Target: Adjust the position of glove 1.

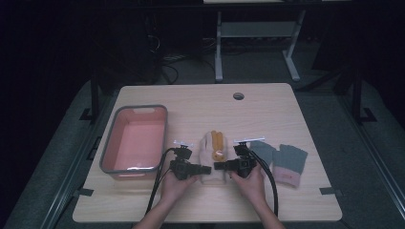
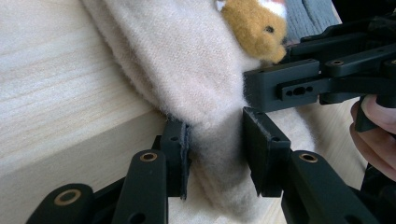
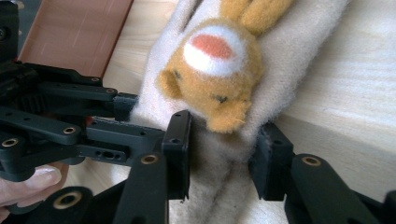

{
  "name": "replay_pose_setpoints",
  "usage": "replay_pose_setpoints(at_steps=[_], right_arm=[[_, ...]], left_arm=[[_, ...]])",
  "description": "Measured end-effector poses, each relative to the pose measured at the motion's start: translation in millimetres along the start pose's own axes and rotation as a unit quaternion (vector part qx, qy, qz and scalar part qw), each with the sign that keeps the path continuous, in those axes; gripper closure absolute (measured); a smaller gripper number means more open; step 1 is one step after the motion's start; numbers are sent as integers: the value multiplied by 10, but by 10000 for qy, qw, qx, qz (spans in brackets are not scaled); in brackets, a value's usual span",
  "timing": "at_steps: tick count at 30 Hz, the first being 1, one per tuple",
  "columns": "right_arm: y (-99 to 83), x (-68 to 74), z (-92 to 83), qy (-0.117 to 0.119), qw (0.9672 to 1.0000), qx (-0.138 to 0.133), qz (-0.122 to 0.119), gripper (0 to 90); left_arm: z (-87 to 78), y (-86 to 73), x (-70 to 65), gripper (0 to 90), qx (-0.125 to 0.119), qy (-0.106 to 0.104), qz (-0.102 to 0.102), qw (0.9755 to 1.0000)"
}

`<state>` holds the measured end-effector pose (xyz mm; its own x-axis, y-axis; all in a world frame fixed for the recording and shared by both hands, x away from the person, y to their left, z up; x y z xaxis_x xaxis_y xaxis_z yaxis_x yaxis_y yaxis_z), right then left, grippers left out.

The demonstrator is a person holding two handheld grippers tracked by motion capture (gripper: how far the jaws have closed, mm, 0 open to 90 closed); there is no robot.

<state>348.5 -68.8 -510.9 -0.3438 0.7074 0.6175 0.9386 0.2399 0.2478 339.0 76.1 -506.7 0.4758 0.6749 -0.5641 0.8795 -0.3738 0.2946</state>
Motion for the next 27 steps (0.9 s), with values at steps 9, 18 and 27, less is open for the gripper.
replay_pose_setpoints(at_steps=[9,18,27], right_arm=[[1,-10,13,126,9998,34,116,685],[0,-3,13,123,9999,32,89,700],[-8,7,4,190,9997,45,136,737]], left_arm=[[15,17,8,644,7,-91,-16,10000],[15,25,26,653,28,-191,42,9998],[17,38,36,676,55,-351,8,9994]])
Point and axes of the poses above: each handheld gripper's, and its own axes: z roughly forward along the jaws, y roughly out of its top, x roughly to its left, the point moved 6 cm from there along z, roughly forward along the jaws, and after that the axes turned 15 degrees about x, right-handed, at the moved point
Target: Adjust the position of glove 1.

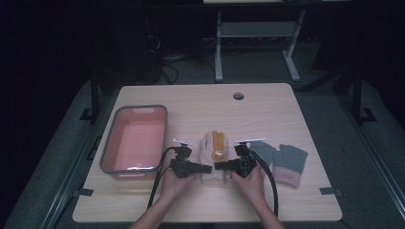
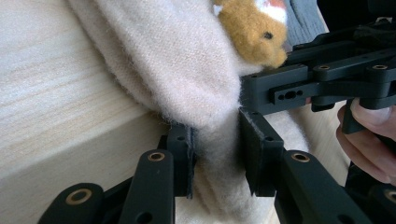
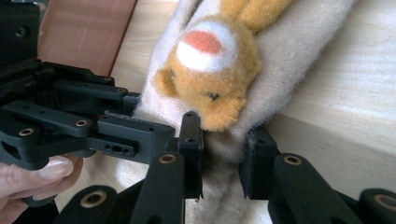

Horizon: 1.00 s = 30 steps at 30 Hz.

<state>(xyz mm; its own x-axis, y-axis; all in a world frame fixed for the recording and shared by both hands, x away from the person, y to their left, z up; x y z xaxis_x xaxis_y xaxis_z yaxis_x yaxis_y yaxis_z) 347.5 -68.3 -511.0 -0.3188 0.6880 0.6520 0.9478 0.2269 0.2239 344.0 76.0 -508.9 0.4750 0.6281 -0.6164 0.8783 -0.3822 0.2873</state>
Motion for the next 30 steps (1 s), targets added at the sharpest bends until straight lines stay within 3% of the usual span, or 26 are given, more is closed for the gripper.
replay_pose_setpoints(at_steps=[5,17,23,30], right_arm=[[-8,11,-11,-56,9999,-26,-95,755],[-35,29,-79,222,9995,-3,-205,771],[-58,105,-126,367,9990,-36,-245,774],[-42,176,-141,447,9985,-36,-315,775]], left_arm=[[-4,6,-6,690,-36,-129,-32,9999],[-57,2,-66,696,-180,-296,81,9994],[-152,-2,-111,699,-235,-350,244,9988],[-230,-9,-120,715,-285,-423,300,9982]])
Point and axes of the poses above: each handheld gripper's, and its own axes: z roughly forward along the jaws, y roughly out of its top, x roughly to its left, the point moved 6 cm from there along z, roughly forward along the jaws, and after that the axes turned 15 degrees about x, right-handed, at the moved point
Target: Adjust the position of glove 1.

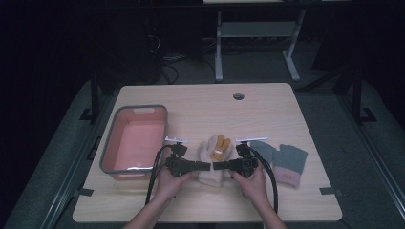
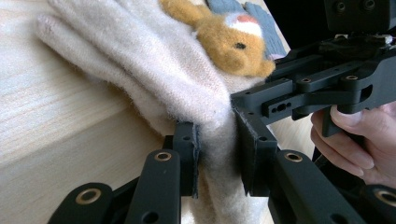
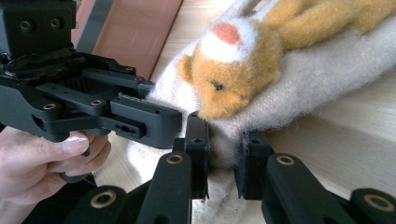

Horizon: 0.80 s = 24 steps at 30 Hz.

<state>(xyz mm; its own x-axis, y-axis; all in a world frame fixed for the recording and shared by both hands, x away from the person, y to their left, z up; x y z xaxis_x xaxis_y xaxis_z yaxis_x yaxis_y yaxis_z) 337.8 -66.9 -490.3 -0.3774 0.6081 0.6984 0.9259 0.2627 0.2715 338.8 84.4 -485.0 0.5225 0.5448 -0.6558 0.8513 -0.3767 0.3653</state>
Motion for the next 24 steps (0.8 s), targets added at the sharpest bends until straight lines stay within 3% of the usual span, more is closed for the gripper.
replay_pose_setpoints(at_steps=[10,12,24], right_arm=[[-7,15,-40,55,10000,-36,15,778],[0,19,-53,84,9999,-60,-11,779],[106,207,-151,155,9996,-147,-159,778]], left_arm=[[-8,14,-34,731,-23,-161,-96,9998],[-25,32,-43,730,-30,-134,10,9999],[-255,104,-124,730,-192,-200,151,9995]])
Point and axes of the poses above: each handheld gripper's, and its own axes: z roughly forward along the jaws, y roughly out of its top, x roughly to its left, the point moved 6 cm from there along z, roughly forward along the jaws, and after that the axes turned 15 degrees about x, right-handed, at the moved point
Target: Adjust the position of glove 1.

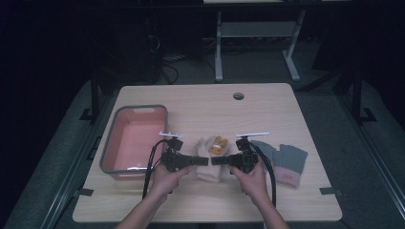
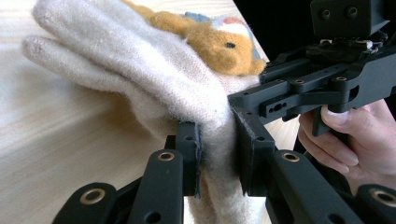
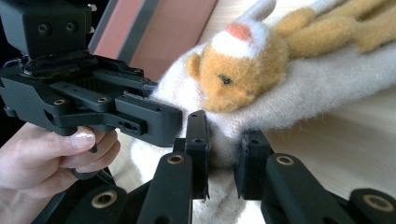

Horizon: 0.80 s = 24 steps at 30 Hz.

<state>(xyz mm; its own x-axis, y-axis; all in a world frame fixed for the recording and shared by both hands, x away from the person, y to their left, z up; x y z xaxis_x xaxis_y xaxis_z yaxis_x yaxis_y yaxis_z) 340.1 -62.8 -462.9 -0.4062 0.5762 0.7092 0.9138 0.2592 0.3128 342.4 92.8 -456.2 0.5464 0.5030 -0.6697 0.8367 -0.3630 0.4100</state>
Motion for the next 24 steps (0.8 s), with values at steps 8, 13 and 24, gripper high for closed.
replay_pose_setpoints(at_steps=[8,13,24], right_arm=[[116,170,-35,19,9998,-51,-182,779],[214,294,-60,34,9996,-70,-270,779],[429,546,-133,14,9986,-113,-524,779]], left_arm=[[-208,54,-54,729,-82,-11,101,9999],[-351,97,-78,730,-174,-27,151,9997],[-649,209,-137,730,-368,-127,217,9990]])
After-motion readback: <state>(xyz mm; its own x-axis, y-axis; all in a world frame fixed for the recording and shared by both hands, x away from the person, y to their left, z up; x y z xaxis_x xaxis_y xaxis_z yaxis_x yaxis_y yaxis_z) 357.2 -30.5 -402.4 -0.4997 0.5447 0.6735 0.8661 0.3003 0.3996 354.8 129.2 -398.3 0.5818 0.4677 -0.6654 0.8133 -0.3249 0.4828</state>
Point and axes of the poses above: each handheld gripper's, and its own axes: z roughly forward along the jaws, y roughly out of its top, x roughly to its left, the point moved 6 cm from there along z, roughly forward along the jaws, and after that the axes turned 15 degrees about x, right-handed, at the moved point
